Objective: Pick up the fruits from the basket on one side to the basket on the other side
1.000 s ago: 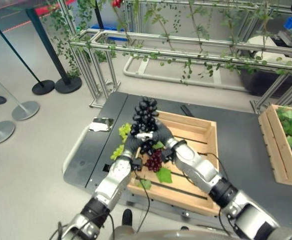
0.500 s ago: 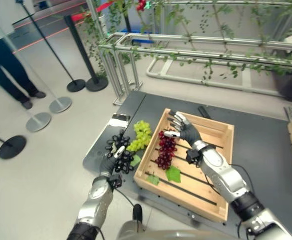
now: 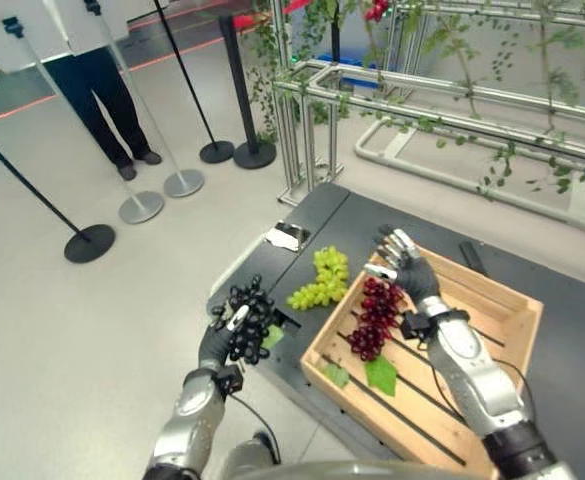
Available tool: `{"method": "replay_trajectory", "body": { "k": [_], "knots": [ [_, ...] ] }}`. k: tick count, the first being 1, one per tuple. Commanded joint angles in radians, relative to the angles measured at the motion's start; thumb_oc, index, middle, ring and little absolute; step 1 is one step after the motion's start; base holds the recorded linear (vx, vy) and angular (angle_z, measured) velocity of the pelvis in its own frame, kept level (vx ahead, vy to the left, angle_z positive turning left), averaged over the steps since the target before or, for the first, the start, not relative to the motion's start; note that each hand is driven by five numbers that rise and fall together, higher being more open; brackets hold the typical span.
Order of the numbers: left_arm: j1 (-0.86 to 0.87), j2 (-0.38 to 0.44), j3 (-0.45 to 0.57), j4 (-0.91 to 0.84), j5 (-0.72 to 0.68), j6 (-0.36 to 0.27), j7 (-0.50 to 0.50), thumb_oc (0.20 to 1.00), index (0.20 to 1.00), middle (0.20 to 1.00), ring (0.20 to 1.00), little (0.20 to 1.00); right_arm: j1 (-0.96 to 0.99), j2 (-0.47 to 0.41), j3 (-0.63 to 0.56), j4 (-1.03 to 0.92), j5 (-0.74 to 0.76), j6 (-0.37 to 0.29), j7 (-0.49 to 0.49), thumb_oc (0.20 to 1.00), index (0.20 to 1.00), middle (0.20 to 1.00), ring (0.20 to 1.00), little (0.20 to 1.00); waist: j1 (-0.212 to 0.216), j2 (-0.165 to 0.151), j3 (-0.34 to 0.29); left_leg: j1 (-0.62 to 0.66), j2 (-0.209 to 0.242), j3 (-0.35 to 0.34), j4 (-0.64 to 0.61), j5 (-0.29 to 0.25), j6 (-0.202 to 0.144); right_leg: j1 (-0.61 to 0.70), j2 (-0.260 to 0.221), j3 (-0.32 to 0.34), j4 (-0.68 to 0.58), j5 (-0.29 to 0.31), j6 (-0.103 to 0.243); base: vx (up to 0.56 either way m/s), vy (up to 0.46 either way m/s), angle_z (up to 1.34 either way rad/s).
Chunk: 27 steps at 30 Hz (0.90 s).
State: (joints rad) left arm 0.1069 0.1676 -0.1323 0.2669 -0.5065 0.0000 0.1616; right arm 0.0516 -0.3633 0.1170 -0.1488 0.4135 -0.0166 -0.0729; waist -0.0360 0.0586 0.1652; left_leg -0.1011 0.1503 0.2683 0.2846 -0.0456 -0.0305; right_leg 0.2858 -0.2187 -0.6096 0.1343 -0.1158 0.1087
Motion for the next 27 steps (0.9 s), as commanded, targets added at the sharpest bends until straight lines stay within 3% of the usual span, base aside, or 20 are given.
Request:
{"method": "replay_trajectory", "body": {
  "k": [1,2,3,4,6,7,8,10,11,12,13,15,16,17,18,19,20,22,23,27],
  "knots": [
    [-0.025,0.074,0.083,-0.151,-0.003,-0.060,-0.029,0.200,0.200,0.200,0.200,0.200,-0.075,0.037,-0.060,-0.006,0.006,-0.060,-0.010,1.000,1.000,1.000,1.000,1.000,-0.006,-0.016,-0.043,0.195,0.205,-0.031,-0.110,0.042,-0.174,-0.216,-0.051,-0.033,-0.083,0.066,-0.001,-0.09,0.234,0.50],
    [-0.016,0.078,0.093,-0.166,0.016,-0.065,-0.034,0.200,0.200,0.200,0.200,0.200,-0.070,0.041,-0.072,-0.004,0.006,-0.059,-0.011,1.000,1.000,1.000,1.000,1.000,0.003,-0.015,-0.042,0.206,0.195,-0.069,-0.096,0.026,-0.180,-0.226,-0.065,-0.029,-0.074,0.079,0.004,-0.14,0.330,0.32],
    [-0.004,0.080,0.103,-0.178,0.025,-0.072,-0.032,0.200,0.200,0.200,0.200,0.200,-0.068,0.046,-0.069,0.005,0.017,-0.057,-0.008,1.000,1.000,1.000,1.000,1.000,0.014,-0.023,-0.038,0.205,0.140,-0.149,-0.038,-0.070,-0.171,-0.246,-0.084,-0.004,-0.060,0.089,0.015,-0.11,0.368,0.05],
    [-0.004,0.085,0.106,-0.182,0.032,-0.068,-0.033,0.200,0.200,0.200,0.200,0.200,-0.079,0.045,-0.068,0.010,0.019,-0.056,-0.008,1.000,1.000,1.000,1.000,1.000,0.023,-0.030,-0.031,0.194,0.114,-0.189,-0.031,-0.123,-0.153,-0.251,-0.103,0.009,-0.046,0.106,0.027,-0.13,0.397,0.45],
    [-0.006,0.094,0.111,-0.200,0.039,-0.061,-0.038,0.200,0.200,0.200,0.200,0.200,-0.054,0.061,-0.114,-0.017,0.018,-0.059,-0.017,1.000,1.000,1.000,1.000,1.000,0.018,-0.045,-0.020,0.197,0.108,-0.182,-0.044,-0.170,-0.142,-0.260,-0.156,0.008,-0.014,0.134,0.052,-0.18,0.507,0.80],
    [-0.011,0.118,0.114,-0.207,0.093,-0.054,-0.052,0.200,0.200,0.200,0.200,0.200,-0.027,0.089,-0.161,-0.018,0.022,-0.063,-0.028,1.000,1.000,1.000,1.000,1.000,0.018,-0.069,-0.015,0.206,0.093,-0.191,-0.073,-0.226,-0.123,-0.266,-0.197,0.004,-0.001,0.182,0.095,-0.14,0.431,0.81],
    [-0.011,0.120,0.113,-0.207,0.094,-0.054,-0.052,0.200,0.200,0.200,0.200,0.200,-0.026,0.092,-0.162,-0.019,0.021,-0.063,-0.028,1.000,1.000,1.000,1.000,1.000,0.018,-0.073,-0.015,0.208,0.088,-0.192,-0.075,-0.226,-0.120,-0.264,-0.202,0.003,-0.003,0.186,0.099,-0.12,0.388,0.87],
    [-0.017,0.146,0.117,-0.223,0.124,-0.054,-0.046,0.200,0.200,0.200,0.200,0.200,-0.030,0.121,-0.158,-0.004,0.020,-0.065,-0.039,1.000,1.000,1.000,1.000,1.000,0.016,-0.104,0.000,0.223,0.058,-0.201,-0.135,-0.227,-0.095,-0.299,-0.230,0.041,0.002,0.273,0.131,-0.14,0.286,0.78],
    [-0.022,0.164,0.124,-0.231,0.155,-0.059,-0.042,0.200,0.200,0.200,0.200,0.200,-0.024,0.141,-0.161,0.005,0.025,-0.070,-0.044,1.000,1.000,1.000,1.000,1.000,0.014,-0.133,0.019,0.216,0.039,-0.200,-0.156,-0.198,-0.086,-0.325,-0.246,0.061,-0.009,0.344,0.139,-0.30,0.380,0.74],
    [-0.026,0.175,0.129,-0.237,0.160,-0.064,-0.029,0.200,0.200,0.200,0.200,0.200,-0.040,0.161,-0.140,0.019,0.025,-0.070,-0.051,1.000,1.000,1.000,1.000,1.000,0.020,-0.142,0.034,0.212,0.032,-0.195,-0.180,-0.182,-0.081,-0.350,-0.270,0.105,-0.058,0.484,0.153,-0.25,0.246,0.72],
    [-0.026,0.175,0.130,-0.237,0.160,-0.064,-0.029,0.200,0.200,0.200,0.200,0.200,-0.041,0.162,-0.139,0.020,0.025,-0.071,-0.051,1.000,1.000,1.000,1.000,1.000,0.022,-0.143,0.034,0.213,0.031,-0.192,-0.181,-0.182,-0.080,-0.350,-0.269,0.108,-0.061,0.487,0.153,-0.25,0.430,0.83],
    [-0.015,0.180,0.142,-0.241,0.178,-0.067,-0.013,0.200,0.200,0.200,0.200,0.200,-0.051,0.171,-0.133,0.028,0.026,-0.074,-0.060,1.000,1.000,1.000,1.000,1.000,0.034,-0.131,0.049,0.193,0.024,-0.197,-0.155,-0.176,-0.058,-0.355,-0.249,0.146,-0.051,0.453,0.153,-0.19,0.387,0.34],
    [-0.023,0.184,0.135,-0.240,0.162,-0.073,-0.013,0.200,0.200,0.200,0.200,0.200,-0.051,0.170,-0.133,0.026,0.032,-0.072,-0.057,1.000,1.000,1.000,1.000,1.000,0.026,-0.138,0.050,0.169,-0.011,-0.213,-0.158,-0.157,-0.030,-0.356,-0.210,0.216,0.024,0.384,0.150,-0.19,0.389,-0.26],
    [-0.032,0.189,0.127,-0.237,0.165,-0.070,-0.019,0.200,0.200,0.200,0.200,0.200,-0.059,0.170,-0.121,0.035,0.045,-0.072,-0.045,1.000,1.000,1.000,1.000,1.000,0.041,-0.139,0.034,0.153,-0.027,-0.213,-0.168,-0.147,-0.015,-0.339,-0.165,0.218,0.050,0.303,0.124,-0.20,0.556,0.00],
    [-0.028,0.194,0.127,-0.243,0.170,-0.068,-0.023,0.200,0.200,0.200,0.200,0.200,-0.062,0.173,-0.120,0.048,0.044,-0.072,-0.041,1.000,1.000,1.000,1.000,1.000,0.052,-0.142,0.022,0.162,-0.039,-0.229,-0.220,-0.116,-0.002,-0.352,-0.119,0.259,0.060,0.283,0.129,-0.10,0.320,0.51],
    [-0.029,0.195,0.127,-0.244,0.170,-0.067,-0.023,0.200,0.200,0.200,0.200,0.200,-0.063,0.174,-0.120,0.048,0.044,-0.072,-0.041,1.000,1.000,1.000,1.000,1.000,0.050,-0.146,0.020,0.159,-0.044,-0.231,-0.225,-0.108,-0.001,-0.353,-0.122,0.257,0.055,0.288,0.129,-0.08,0.272,0.52],
    [-0.028,0.195,0.128,-0.235,0.175,-0.061,-0.021,0.200,0.200,0.200,0.200,0.200,-0.063,0.165,-0.116,0.047,0.048,-0.071,-0.036,1.000,1.000,1.000,1.000,1.000,0.065,-0.145,0.021,0.147,-0.054,-0.234,-0.220,-0.101,0.011,-0.321,-0.082,0.225,0.069,0.207,0.097,-0.10,0.181,0.13],
    [-0.036,0.189,0.116,-0.220,0.177,-0.049,-0.035,0.200,0.200,0.200,0.200,0.200,-0.054,0.165,-0.125,0.060,0.049,-0.071,-0.029,1.000,1.000,1.000,1.000,1.000,0.049,-0.146,-0.002,0.140,-0.087,-0.258,-0.275,-0.060,0.027,-0.314,0.036,0.341,0.064,0.105,0.064,-0.06,0.269,0.12],
    [-0.029,0.181,0.121,-0.222,0.181,-0.047,-0.046,0.200,0.200,0.200,0.200,0.200,-0.049,0.163,-0.128,0.063,0.047,-0.068,-0.018,1.000,1.000,1.000,1.000,1.000,0.055,-0.146,-0.010,0.145,-0.097,-0.259,-0.299,-0.044,0.031,-0.306,0.084,0.348,0.053,0.063,0.045,0.00,0.242,0.61],
    [-0.011,0.166,0.129,-0.216,0.185,-0.037,-0.067,0.200,0.200,0.200,0.200,0.200,-0.001,0.154,-0.159,0.068,0.051,-0.069,-0.012,1.000,1.000,1.000,1.000,1.000,0.034,-0.139,-0.025,0.142,-0.146,-0.329,-0.344,-0.005,0.047,-0.336,0.202,0.446,0.025,0.014,0.000,0.07,0.138,0.50]
  ]
}}
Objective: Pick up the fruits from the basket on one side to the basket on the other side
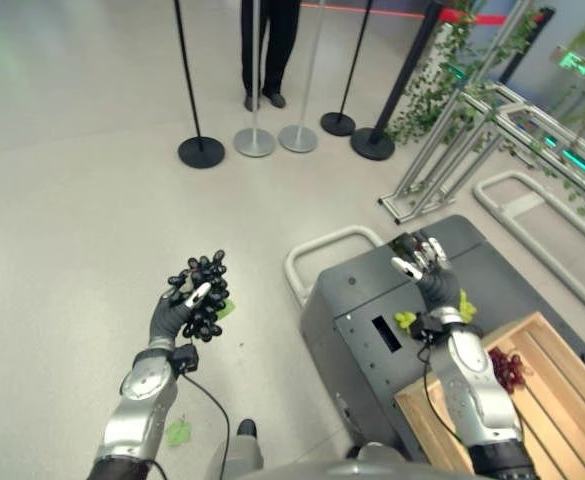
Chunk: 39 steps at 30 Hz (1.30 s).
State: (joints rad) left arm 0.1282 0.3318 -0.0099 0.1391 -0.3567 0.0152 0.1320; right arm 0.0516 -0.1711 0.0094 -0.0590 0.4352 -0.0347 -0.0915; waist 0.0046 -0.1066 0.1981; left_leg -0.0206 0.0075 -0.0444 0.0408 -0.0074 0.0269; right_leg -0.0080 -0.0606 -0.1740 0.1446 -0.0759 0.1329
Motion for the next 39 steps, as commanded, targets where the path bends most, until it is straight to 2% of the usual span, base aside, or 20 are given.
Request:
{"method": "replay_trajectory", "body": {
  "k": [1,2,5,11,14,16,18,20,21,23,26,27,28,29,30,31,35,36,37,39],
  "knots": [
    [-0.028,0.000,0.008,-0.089,0.033,-0.052,-0.040,0.200,0.200,0.200,0.200,0.200,0.007,-0.038,-0.057,-0.020,0.032,-0.052,0.006,1.000,1.000,1.000,1.000,1.000,-0.012,0.027,-0.056,0.061,-0.011,-0.032,-0.106,-0.038,-0.010,-0.051,0.063,0.039,-0.001,-0.026,-0.033,0.09,0.057,0.89],
    [-0.027,-0.003,0.008,-0.088,0.029,-0.054,-0.039,0.200,0.200,0.200,0.200,0.200,0.015,-0.039,-0.060,-0.019,0.036,-0.056,0.007,1.000,1.000,1.000,1.000,1.000,-0.021,0.031,-0.056,0.061,-0.016,-0.053,-0.112,-0.034,-0.008,-0.063,0.087,0.073,-0.021,-0.021,-0.040,0.07,0.044,0.58],
    [-0.019,0.002,0.012,-0.094,0.032,-0.053,-0.039,0.200,0.200,0.200,0.200,0.200,0.025,-0.052,-0.050,-0.022,0.041,-0.051,0.017,1.000,1.000,1.000,1.000,1.000,-0.021,0.027,-0.053,0.053,-0.045,-0.073,-0.108,-0.027,0.000,-0.050,0.101,0.075,-0.043,-0.020,-0.065,0.04,0.013,0.38],
    [0.030,-0.039,0.041,-0.112,-0.031,-0.062,-0.044,0.200,0.200,0.200,0.200,0.200,0.005,-0.084,-0.016,-0.021,0.041,-0.037,0.039,1.000,1.000,1.000,1.000,1.000,-0.006,0.075,-0.057,0.050,-0.059,-0.064,-0.081,-0.043,-0.009,0.011,0.079,0.054,-0.158,0.008,-0.067,0.02,-0.018,0.06],
    [0.044,-0.065,0.037,-0.100,-0.074,-0.061,-0.050,0.200,0.200,0.200,0.200,0.200,0.010,-0.116,-0.009,-0.020,0.000,-0.024,0.046,1.000,1.000,1.000,1.000,1.000,0.001,0.095,-0.048,0.030,-0.086,-0.072,-0.018,-0.060,-0.007,0.035,0.062,0.024,-0.174,0.010,-0.070,-0.01,0.014,0.09],
    [0.057,-0.069,0.046,-0.104,-0.084,-0.066,-0.054,0.200,0.200,0.200,0.200,0.200,0.002,-0.134,-0.005,-0.020,-0.032,-0.020,0.057,1.000,1.000,1.000,1.000,1.000,0.004,0.099,-0.037,0.006,-0.089,-0.056,0.050,-0.083,-0.027,0.038,0.040,0.002,-0.178,0.013,-0.070,-0.07,0.056,0.40],
    [0.063,-0.072,0.067,-0.115,-0.108,-0.075,-0.055,0.200,0.200,0.200,0.200,0.200,-0.026,-0.153,0.008,-0.016,-0.058,-0.011,0.066,1.000,1.000,1.000,1.000,1.000,0.009,0.093,-0.029,0.002,-0.021,0.017,0.076,-0.109,-0.062,0.027,-0.005,-0.031,-0.178,0.023,-0.058,-0.16,0.100,0.51],
    [0.070,-0.075,0.083,-0.126,-0.115,-0.083,-0.052,0.200,0.200,0.200,0.200,0.200,-0.032,-0.161,0.012,-0.017,-0.070,-0.012,0.074,1.000,1.000,1.000,1.000,1.000,0.014,0.091,-0.037,0.006,0.047,0.038,0.073,-0.096,-0.080,0.018,-0.028,-0.053,-0.181,0.026,-0.053,-0.10,0.090,0.39],
    [0.071,-0.075,0.083,-0.127,-0.115,-0.082,-0.052,0.200,0.200,0.200,0.200,0.200,-0.032,-0.161,0.013,-0.016,-0.070,-0.012,0.074,1.000,1.000,1.000,1.000,1.000,0.012,0.092,-0.037,0.006,0.049,0.036,0.074,-0.098,-0.082,0.019,-0.027,-0.056,-0.181,0.024,-0.054,-0.05,0.082,0.16],
    [0.054,-0.071,0.085,-0.131,-0.120,-0.081,-0.038,0.200,0.200,0.200,0.200,0.200,-0.049,-0.166,0.015,-0.009,-0.072,-0.019,0.059,1.000,1.000,1.000,1.000,1.000,0.008,0.095,-0.046,0.025,0.150,0.071,0.059,-0.064,-0.109,0.012,-0.059,-0.109,-0.180,0.024,-0.047,-0.08,0.135,0.23],
    [0.035,-0.075,0.077,-0.132,-0.124,-0.083,-0.027,0.200,0.200,0.200,0.200,0.200,-0.056,-0.168,0.012,-0.005,-0.065,-0.024,0.050,1.000,1.000,1.000,1.000,1.000,0.000,0.105,-0.047,0.039,0.193,0.079,0.054,-0.047,-0.135,0.023,-0.082,-0.158,-0.179,0.028,-0.040,-0.06,0.159,0.73],
    [0.022,-0.077,0.067,-0.132,-0.123,-0.083,-0.027,0.200,0.200,0.200,0.200,0.200,-0.062,-0.171,0.013,-0.003,-0.069,-0.023,0.042,1.000,1.000,1.000,1.000,1.000,0.001,0.114,-0.048,0.059,0.216,0.117,0.060,-0.051,-0.155,0.040,-0.104,-0.213,-0.170,0.028,-0.033,-0.07,0.122,0.56],
    [0.022,-0.077,0.068,-0.132,-0.123,-0.083,-0.027,0.200,0.200,0.200,0.200,0.200,-0.063,-0.171,0.013,-0.002,-0.069,-0.023,0.042,1.000,1.000,1.000,1.000,1.000,-0.002,0.112,-0.050,0.054,0.212,0.114,0.058,-0.045,-0.154,0.036,-0.107,-0.216,-0.171,0.031,-0.032,-0.15,0.235,0.78],
    [-0.006,-0.075,0.053,-0.126,-0.119,-0.083,-0.030,0.200,0.200,0.200,0.200,0.200,-0.069,-0.177,0.012,-0.003,-0.073,-0.025,0.035,1.000,1.000,1.000,1.000,1.000,-0.004,0.112,-0.047,0.042,0.221,0.200,0.117,-0.065,-0.157,0.053,-0.136,-0.279,-0.156,0.035,-0.028,-0.10,0.113,0.75],
    [-0.006,-0.075,0.053,-0.126,-0.119,-0.083,-0.030,0.200,0.200,0.200,0.200,0.200,-0.069,-0.177,0.012,-0.003,-0.073,-0.025,0.035,1.000,1.000,1.000,1.000,1.000,-0.004,0.112,-0.047,0.041,0.221,0.200,0.117,-0.065,-0.157,0.053,-0.136,-0.279,-0.156,0.035,-0.028,-0.10,0.219,1.02],
    [-0.008,-0.074,0.046,-0.126,-0.109,-0.078,-0.031,0.200,0.200,0.200,0.200,0.200,-0.058,-0.167,0.005,-0.009,-0.077,-0.028,0.031,1.000,1.000,1.000,1.000,1.000,-0.009,0.117,-0.057,0.056,0.230,0.266,0.058,-0.049,-0.163,0.060,-0.143,-0.313,-0.154,0.037,-0.024,-0.05,0.278,1.31],
    [-0.019,-0.050,0.030,-0.149,-0.089,-0.071,-0.037,0.200,0.200,0.200,0.200,0.200,-0.065,-0.145,0.010,-0.006,-0.080,-0.016,0.027,1.000,1.000,1.000,1.000,1.000,0.017,0.113,-0.073,0.077,0.197,0.242,-0.035,-0.043,-0.149,0.070,-0.185,-0.365,-0.097,0.057,0.007,0.01,0.259,1.25],
    [-0.032,-0.031,0.023,-0.156,-0.073,-0.069,-0.031,0.200,0.200,0.200,0.200,0.200,-0.072,-0.127,0.009,0.001,-0.071,-0.017,0.018,1.000,1.000,1.000,1.000,1.000,0.031,0.100,-0.077,0.097,0.183,0.208,-0.081,-0.056,-0.139,0.078,-0.203,-0.366,-0.044,0.043,0.034,0.03,0.256,0.52],
    [-0.032,-0.030,0.022,-0.158,-0.073,-0.068,-0.030,0.200,0.200,0.200,0.200,0.200,-0.073,-0.126,0.008,0.002,-0.071,-0.017,0.018,1.000,1.000,1.000,1.000,1.000,0.031,0.095,-0.073,0.086,0.175,0.218,-0.078,-0.037,-0.131,0.070,-0.215,-0.385,-0.041,0.060,0.026,0.02,0.341,0.85],
    [-0.045,-0.010,0.018,-0.164,-0.054,-0.065,-0.021,0.200,0.200,0.200,0.200,0.200,-0.080,-0.107,0.012,0.006,-0.074,-0.018,0.012,1.000,1.000,1.000,1.000,1.000,0.039,0.076,-0.073,0.089,0.154,0.197,-0.111,-0.034,-0.109,0.052,-0.244,-0.389,0.029,0.076,0.049,-0.03,0.273,0.87]
  ]
}}
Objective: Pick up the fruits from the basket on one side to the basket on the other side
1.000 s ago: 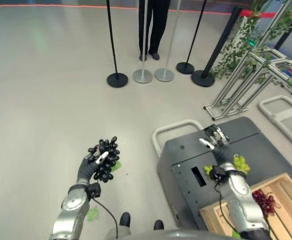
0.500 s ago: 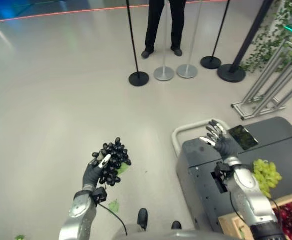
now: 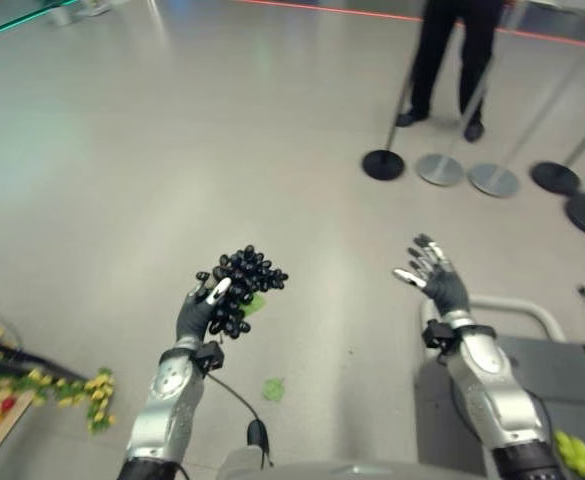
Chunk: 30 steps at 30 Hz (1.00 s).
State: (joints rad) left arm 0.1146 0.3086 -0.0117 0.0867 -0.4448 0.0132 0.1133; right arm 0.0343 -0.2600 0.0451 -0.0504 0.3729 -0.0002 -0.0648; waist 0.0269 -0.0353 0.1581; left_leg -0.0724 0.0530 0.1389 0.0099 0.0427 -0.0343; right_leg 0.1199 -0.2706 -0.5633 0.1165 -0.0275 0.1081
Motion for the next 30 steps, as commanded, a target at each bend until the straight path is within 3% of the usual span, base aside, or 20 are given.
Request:
{"method": "replay_trajectory", "body": {
  "k": [1,2,5,7,8,9,11,12,15,16,19,20,23,24,25,26,27,28,29,30],
  "knots": [
    [-0.044,0.026,0.017,-0.120,0.046,-0.061,0.002,0.200,0.200,0.200,0.200,0.200,-0.069,-0.008,-0.016,-0.001,-0.015,-0.048,-0.015,1.000,1.000,1.000,1.000,1.000,0.024,-0.009,-0.025,0.137,0.086,-0.018,-0.089,-0.090,-0.026,-0.095,-0.065,0.010,0.135,0.070,0.097,0.01,0.178,0.79],
    [-0.044,0.026,0.017,-0.120,0.046,-0.061,0.002,0.200,0.200,0.200,0.200,0.200,-0.070,-0.008,-0.016,-0.001,-0.015,-0.048,-0.015,1.000,1.000,1.000,1.000,1.000,0.023,-0.011,-0.025,0.136,0.083,-0.019,-0.089,-0.090,-0.024,-0.097,-0.069,0.010,0.140,0.069,0.099,0.03,0.274,0.75],
    [-0.050,0.038,0.009,-0.127,0.067,-0.064,0.019,0.200,0.200,0.200,0.200,0.200,-0.058,0.007,-0.003,-0.009,-0.037,-0.043,-0.006,1.000,1.000,1.000,1.000,1.000,0.016,-0.015,-0.006,0.153,0.031,-0.091,-0.097,-0.106,0.024,-0.142,-0.125,0.076,0.353,0.186,0.121,0.09,0.305,0.69],
    [-0.048,0.041,0.007,-0.122,0.068,-0.065,0.020,0.200,0.200,0.200,0.200,0.200,-0.058,0.010,0.003,-0.008,-0.039,-0.040,0.002,1.000,1.000,1.000,1.000,1.000,0.012,-0.006,0.002,0.157,0.032,-0.105,-0.097,-0.100,0.032,-0.176,-0.115,0.110,0.401,0.184,0.118,0.06,0.149,0.79],
    [-0.049,0.050,-0.001,-0.120,0.073,-0.068,0.023,0.200,0.200,0.200,0.200,0.200,-0.054,0.012,0.005,-0.012,-0.045,-0.043,0.000,1.000,1.000,1.000,1.000,1.000,-0.004,0.011,0.019,0.164,0.045,-0.162,-0.097,-0.092,0.029,-0.259,-0.025,0.271,0.409,0.139,0.112,0.02,-0.004,0.56],
    [-0.050,0.050,-0.001,-0.120,0.073,-0.068,0.023,0.200,0.200,0.200,0.200,0.200,-0.055,0.012,0.004,-0.012,-0.045,-0.043,0.000,1.000,1.000,1.000,1.000,1.000,-0.002,0.013,0.015,0.159,0.048,-0.161,-0.097,-0.090,0.028,-0.264,-0.022,0.271,0.405,0.143,0.110,0.08,0.039,0.49],
    [-0.055,0.044,-0.016,-0.118,0.066,-0.075,0.012,0.200,0.200,0.200,0.200,0.200,-0.050,-0.002,-0.005,-0.012,-0.030,-0.049,0.002,1.000,1.000,1.000,1.000,1.000,-0.017,0.021,0.024,0.158,0.018,-0.268,-0.097,-0.073,0.022,-0.289,0.135,0.389,0.289,0.005,0.068,0.13,0.036,0.71],
    [-0.056,0.044,-0.016,-0.118,0.066,-0.075,0.012,0.200,0.200,0.200,0.200,0.200,-0.051,-0.002,-0.006,-0.011,-0.030,-0.049,0.002,1.000,1.000,1.000,1.000,1.000,-0.020,0.023,0.023,0.153,0.019,-0.272,-0.097,-0.068,0.022,-0.288,0.136,0.385,0.281,0.012,0.067,0.11,-0.025,1.44],
    [-0.060,0.031,-0.032,-0.105,0.061,-0.074,0.001,0.200,0.200,0.200,0.200,0.200,-0.024,-0.022,-0.011,-0.018,-0.021,-0.063,0.013,1.000,1.000,1.000,1.000,1.000,-0.047,0.011,0.011,0.117,-0.041,-0.399,-0.097,-0.044,0.022,-0.262,0.306,0.540,0.163,-0.089,-0.004,0.12,-0.027,1.61],
    [-0.049,0.029,-0.024,-0.105,0.063,-0.074,0.003,0.200,0.200,0.200,0.200,0.200,-0.009,-0.027,-0.003,-0.027,-0.024,-0.062,0.028,1.000,1.000,1.000,1.000,1.000,-0.031,0.008,0.012,0.114,-0.055,-0.415,-0.097,-0.039,0.019,-0.248,0.300,0.520,0.160,-0.098,-0.021,0.08,-0.006,1.58],
    [-0.032,0.006,-0.013,-0.112,0.047,-0.074,-0.003,0.200,0.200,0.200,0.200,0.200,-0.006,-0.034,0.001,-0.029,-0.028,-0.055,0.041,1.000,1.000,1.000,1.000,1.000,-0.012,0.008,0.003,0.107,-0.079,-0.436,-0.097,-0.039,0.012,-0.200,0.264,0.494,0.078,-0.099,-0.018,0.00,-0.097,0.96],
    [0.006,-0.009,0.004,-0.131,0.013,-0.087,-0.001,0.200,0.200,0.200,0.200,0.200,-0.031,-0.048,0.021,-0.015,-0.037,-0.050,0.044,1.000,1.000,1.000,1.000,1.000,0.009,0.031,-0.008,0.092,-0.079,-0.432,-0.097,-0.034,0.002,-0.142,0.245,0.476,-0.025,-0.080,-0.017,-0.03,-0.115,0.33],
    [0.019,-0.015,0.016,-0.149,-0.016,-0.085,-0.002,0.200,0.200,0.200,0.200,0.200,-0.056,-0.059,0.030,-0.014,-0.040,-0.047,0.041,1.000,1.000,1.000,1.000,1.000,0.028,0.048,-0.007,0.077,-0.077,-0.430,-0.094,-0.025,-0.006,-0.121,0.240,0.479,-0.085,-0.060,-0.018,-0.08,-0.062,0.31],
    [0.047,-0.037,0.023,-0.151,-0.048,-0.088,-0.016,0.200,0.200,0.200,0.200,0.200,-0.072,-0.067,0.046,-0.005,-0.035,-0.046,0.043,1.000,1.000,1.000,1.000,1.000,0.066,0.070,0.005,0.036,-0.079,-0.446,-0.085,0.006,-0.032,-0.063,0.223,0.443,-0.193,-0.040,-0.022,-0.14,-0.038,-0.01],
    [0.046,-0.037,0.023,-0.151,-0.048,-0.088,-0.016,0.200,0.200,0.200,0.200,0.200,-0.073,-0.067,0.046,-0.004,-0.035,-0.047,0.043,1.000,1.000,1.000,1.000,1.000,0.063,0.070,0.006,0.035,-0.080,-0.449,-0.085,0.006,-0.032,-0.062,0.223,0.440,-0.195,-0.039,-0.022,-0.33,0.059,0.02],
    [0.033,-0.043,0.029,-0.136,-0.061,-0.085,-0.008,0.200,0.200,0.200,0.200,0.200,-0.090,-0.088,0.031,-0.004,-0.055,-0.054,0.022,1.000,1.000,1.000,1.000,1.000,0.052,0.077,0.049,-0.039,-0.038,-0.306,-0.018,0.031,-0.060,-0.057,0.184,0.372,-0.195,-0.039,-0.014,-0.20,0.101,0.18],
    [0.031,-0.044,0.029,-0.136,-0.061,-0.085,-0.008,0.200,0.200,0.200,0.200,0.200,-0.092,-0.089,0.030,-0.003,-0.055,-0.054,0.022,1.000,1.000,1.000,1.000,1.000,0.050,0.077,0.048,-0.046,-0.039,-0.308,-0.014,0.033,-0.060,-0.061,0.183,0.371,-0.196,-0.036,-0.014,-0.42,0.084,1.04],
    [0.024,-0.045,0.028,-0.118,-0.057,-0.085,-0.018,0.200,0.200,0.200,0.200,0.200,-0.101,-0.091,0.026,-0.005,-0.062,-0.057,0.013,1.000,1.000,1.000,1.000,1.000,0.035,0.062,0.063,-0.065,0.006,-0.144,0.067,-0.009,-0.053,-0.079,0.150,0.308,-0.194,-0.020,-0.007,-0.24,-0.011,1.64],
    [0.023,-0.045,0.028,-0.118,-0.057,-0.085,-0.018,0.200,0.200,0.200,0.200,0.200,-0.102,-0.091,0.026,-0.004,-0.062,-0.057,0.013,1.000,1.000,1.000,1.000,1.000,0.035,0.062,0.061,-0.072,0.005,-0.144,0.069,-0.007,-0.053,-0.083,0.150,0.307,-0.194,-0.016,-0.007,-0.30,-0.030,1.85],
    [0.030,-0.045,0.030,-0.118,-0.058,-0.089,-0.024,0.200,0.200,0.200,0.200,0.200,-0.103,-0.090,0.031,-0.003,-0.061,-0.056,0.017,1.000,1.000,1.000,1.000,1.000,0.039,0.055,0.052,-0.061,-0.002,-0.150,0.095,-0.044,-0.051,-0.094,0.139,0.290,-0.197,-0.008,-0.006,-0.11,-0.018,1.01]
  ]
}}
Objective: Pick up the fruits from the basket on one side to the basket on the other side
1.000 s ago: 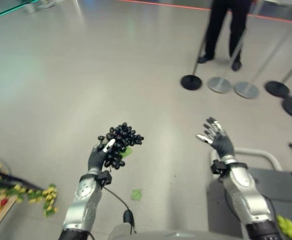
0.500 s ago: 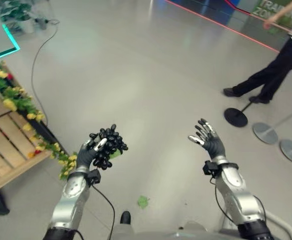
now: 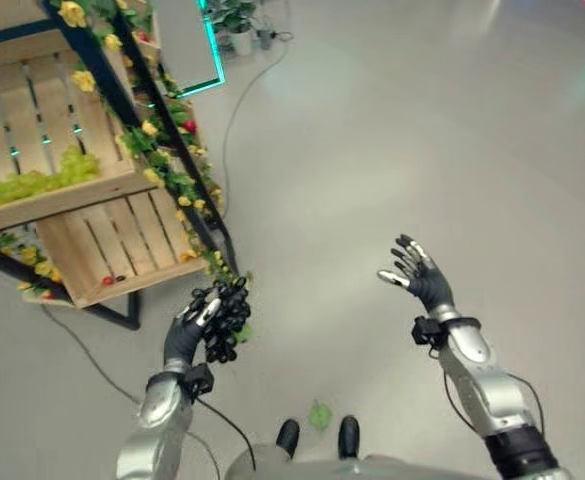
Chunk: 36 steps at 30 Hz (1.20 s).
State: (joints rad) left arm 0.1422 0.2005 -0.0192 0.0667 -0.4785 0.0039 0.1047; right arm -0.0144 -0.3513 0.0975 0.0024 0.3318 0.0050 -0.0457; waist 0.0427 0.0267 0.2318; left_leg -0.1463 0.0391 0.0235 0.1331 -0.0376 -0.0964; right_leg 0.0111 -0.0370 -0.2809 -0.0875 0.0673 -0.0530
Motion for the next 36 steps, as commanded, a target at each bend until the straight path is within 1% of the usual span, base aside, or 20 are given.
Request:
{"method": "replay_trajectory", "body": {
  "k": [1,3,4,6,7,8,9,10,12,14,17,22,23,24,25,26,30,32,34,36],
  "knots": [
    [0.018,0.057,0.046,-0.099,-0.024,-0.083,-0.023,0.200,0.200,0.200,0.200,0.200,-0.044,0.004,-0.021,-0.057,-0.019,-0.057,0.007,1.000,1.000,1.000,1.000,1.000,0.029,-0.011,-0.029,0.035,-0.003,-0.046,-0.007,-0.006,0.012,0.020,-0.107,-0.013,0.005,-0.101,0.155,-0.17,0.038,0.42],
    [0.031,0.048,0.057,-0.104,-0.025,-0.083,-0.025,0.200,0.200,0.200,0.200,0.200,-0.030,0.009,-0.022,-0.053,-0.025,-0.053,0.015,1.000,1.000,1.000,1.000,1.000,0.025,-0.017,-0.039,0.062,0.005,-0.051,0.014,-0.043,0.008,0.030,-0.135,-0.061,0.010,-0.095,0.156,-0.13,0.126,0.43],
    [0.036,0.042,0.066,-0.105,-0.032,-0.079,-0.023,0.200,0.200,0.200,0.200,0.200,-0.020,0.011,-0.031,-0.049,-0.023,-0.048,0.014,1.000,1.000,1.000,1.000,1.000,0.021,-0.016,-0.042,0.109,0.080,-0.028,0.009,-0.054,-0.012,0.039,-0.164,-0.106,0.022,-0.096,0.163,-0.11,0.219,0.97],
    [0.039,0.040,0.072,-0.103,-0.032,-0.078,-0.022,0.200,0.200,0.200,0.200,0.200,-0.014,0.012,-0.037,-0.050,-0.020,-0.046,0.014,1.000,1.000,1.000,1.000,1.000,0.016,-0.018,-0.049,0.122,0.120,-0.017,-0.005,-0.038,-0.020,0.038,-0.184,-0.131,0.033,-0.094,0.169,-0.10,0.241,0.98],
    [0.038,0.039,0.080,-0.096,-0.034,-0.076,-0.015,0.200,0.200,0.200,0.200,0.200,-0.005,0.011,-0.050,-0.047,-0.012,-0.046,0.008,1.000,1.000,1.000,1.000,1.000,0.010,-0.017,-0.055,0.144,0.201,0.025,-0.024,-0.008,-0.036,0.038,-0.215,-0.174,0.051,-0.088,0.182,-0.05,0.181,0.70],
    [0.039,0.039,0.079,-0.096,-0.034,-0.075,-0.014,0.200,0.200,0.200,0.200,0.200,-0.003,0.010,-0.050,-0.046,-0.012,-0.046,0.008,1.000,1.000,1.000,1.000,1.000,0.010,-0.012,-0.053,0.151,0.208,0.025,-0.026,-0.012,-0.040,0.043,-0.209,-0.174,0.053,-0.093,0.182,-0.11,0.395,0.94],
    [0.039,0.042,0.086,-0.092,-0.033,-0.072,-0.014,0.200,0.200,0.200,0.200,0.200,0.002,0.007,-0.060,-0.046,-0.004,-0.043,-0.001,1.000,1.000,1.000,1.000,1.000,0.006,-0.008,-0.062,0.170,0.264,0.069,-0.042,0.021,-0.055,0.049,-0.236,-0.217,0.068,-0.087,0.195,-0.04,0.199,0.90],
    [0.040,0.042,0.086,-0.093,-0.033,-0.072,-0.014,0.200,0.200,0.200,0.200,0.200,0.002,0.007,-0.060,-0.046,-0.004,-0.043,-0.001,1.000,1.000,1.000,1.000,1.000,0.006,-0.007,-0.062,0.171,0.264,0.068,-0.043,0.021,-0.055,0.050,-0.236,-0.218,0.068,-0.087,0.195,-0.07,0.293,0.95],
    [0.022,0.049,0.077,-0.080,-0.011,-0.070,-0.012,0.200,0.200,0.200,0.200,0.200,0.034,0.014,-0.081,-0.064,0.000,-0.043,0.003,1.000,1.000,1.000,1.000,1.000,0.005,-0.014,-0.071,0.188,0.226,0.087,-0.021,-0.040,-0.059,0.055,-0.282,-0.259,0.092,-0.061,0.215,-0.03,0.360,0.97],
    [0.023,0.050,0.077,-0.080,-0.011,-0.070,-0.012,0.200,0.200,0.200,0.200,0.200,0.036,0.014,-0.082,-0.065,0.000,-0.042,0.003,1.000,1.000,1.000,1.000,1.000,0.006,-0.015,-0.070,0.191,0.223,0.087,-0.024,-0.039,-0.058,0.057,-0.285,-0.259,0.092,-0.061,0.217,-0.02,0.243,0.75],
    [0.005,0.104,0.054,-0.100,0.050,-0.059,-0.026,0.200,0.200,0.200,0.200,0.200,0.052,0.054,-0.107,-0.055,-0.010,-0.040,-0.008,1.000,1.000,1.000,1.000,1.000,0.010,-0.050,-0.072,0.215,0.156,0.054,-0.150,-0.043,-0.027,0.024,-0.348,-0.260,0.203,-0.014,0.263,-0.02,0.425,0.61],
    [-0.007,0.142,0.046,-0.111,0.108,-0.056,-0.006,0.200,0.200,0.200,0.200,0.200,0.045,0.095,-0.089,-0.039,-0.031,-0.041,-0.019,1.000,1.000,1.000,1.000,1.000,-0.006,-0.067,-0.049,0.249,0.090,0.041,-0.220,-0.036,0.037,-0.074,-0.411,-0.165,0.353,0.145,0.301,0.00,0.320,0.39],
    [-0.011,0.149,0.044,-0.110,0.107,-0.056,-0.005,0.200,0.200,0.200,0.200,0.200,0.052,0.099,-0.090,-0.046,-0.030,-0.036,-0.018,1.000,1.000,1.000,1.000,1.000,-0.016,-0.060,-0.047,0.244,0.083,0.026,-0.220,-0.034,0.046,-0.091,-0.383,-0.107,0.381,0.125,0.295,0.06,0.425,0.11],
    [-0.031,0.157,0.018,-0.105,0.105,-0.055,-0.012,0.200,0.200,0.200,0.200,0.200,0.080,0.100,-0.107,-0.051,-0.030,-0.036,-0.016,1.000,1.000,1.000,1.000,1.000,-0.054,-0.048,-0.047,0.247,0.063,-0.016,-0.220,-0.038,0.061,-0.121,-0.264,0.025,0.389,0.037,0.271,0.09,0.304,0.31],
    [-0.032,0.157,0.017,-0.105,0.105,-0.056,-0.012,0.200,0.200,0.200,0.200,0.200,0.081,0.100,-0.108,-0.052,-0.030,-0.036,-0.016,1.000,1.000,1.000,1.000,1.000,-0.053,-0.047,-0.047,0.244,0.063,-0.016,-0.220,-0.036,0.060,-0.122,-0.263,0.025,0.387,0.040,0.269,0.13,0.356,0.88],
    [-0.036,0.160,0.016,-0.116,0.117,-0.052,-0.021,0.200,0.200,0.200,0.200,0.200,0.087,0.101,-0.118,-0.034,-0.018,-0.038,-0.018,1.000,1.000,1.000,1.000,1.000,-0.051,-0.052,-0.050,0.241,0.042,-0.020,-0.220,-0.033,0.069,-0.117,-0.219,-0.025,0.352,-0.010,0.244,0.04,0.136,0.80],
    [-0.043,0.167,0.030,-0.142,0.114,-0.047,-0.025,0.200,0.200,0.200,0.200,0.200,0.076,0.092,-0.120,-0.017,-0.026,-0.039,-0.023,1.000,1.000,1.000,1.000,1.000,-0.052,-0.044,-0.043,0.247,0.032,-0.022,-0.220,-0.036,0.081,-0.174,-0.186,-0.107,0.334,-0.034,0.219,0.07,0.131,0.04],
    [-0.040,0.163,0.048,-0.158,0.116,-0.046,-0.030,0.200,0.200,0.200,0.200,0.200,0.057,0.086,-0.110,0.004,-0.027,-0.043,-0.024,1.000,1.000,1.000,1.000,1.000,-0.026,-0.048,-0.037,0.277,0.005,-0.005,-0.220,-0.067,0.087,-0.156,-0.166,-0.239,0.293,-0.049,0.218,0.15,0.103,-0.09],
    [-0.038,0.161,0.050,-0.152,0.126,-0.041,-0.030,0.200,0.200,0.200,0.200,0.200,0.066,0.074,-0.117,0.021,-0.028,-0.052,-0.025,1.000,1.000,1.000,1.000,1.000,-0.033,-0.054,-0.026,0.279,-0.011,-0.002,-0.220,-0.064,0.096,-0.159,-0.142,-0.234,0.302,-0.068,0.195,0.07,0.074,-0.52],
    [-0.031,0.143,0.045,-0.162,0.107,-0.043,-0.050,0.200,0.200,0.200,0.200,0.200,0.067,0.072,-0.115,0.014,-0.024,-0.037,-0.009,1.000,1.000,1.000,1.000,1.000,-0.036,-0.063,-0.038,0.298,-0.032,0.010,-0.218,-0.079,0.094,-0.101,-0.142,-0.206,0.191,-0.044,0.195,0.09,0.045,-0.14]
  ]
}}
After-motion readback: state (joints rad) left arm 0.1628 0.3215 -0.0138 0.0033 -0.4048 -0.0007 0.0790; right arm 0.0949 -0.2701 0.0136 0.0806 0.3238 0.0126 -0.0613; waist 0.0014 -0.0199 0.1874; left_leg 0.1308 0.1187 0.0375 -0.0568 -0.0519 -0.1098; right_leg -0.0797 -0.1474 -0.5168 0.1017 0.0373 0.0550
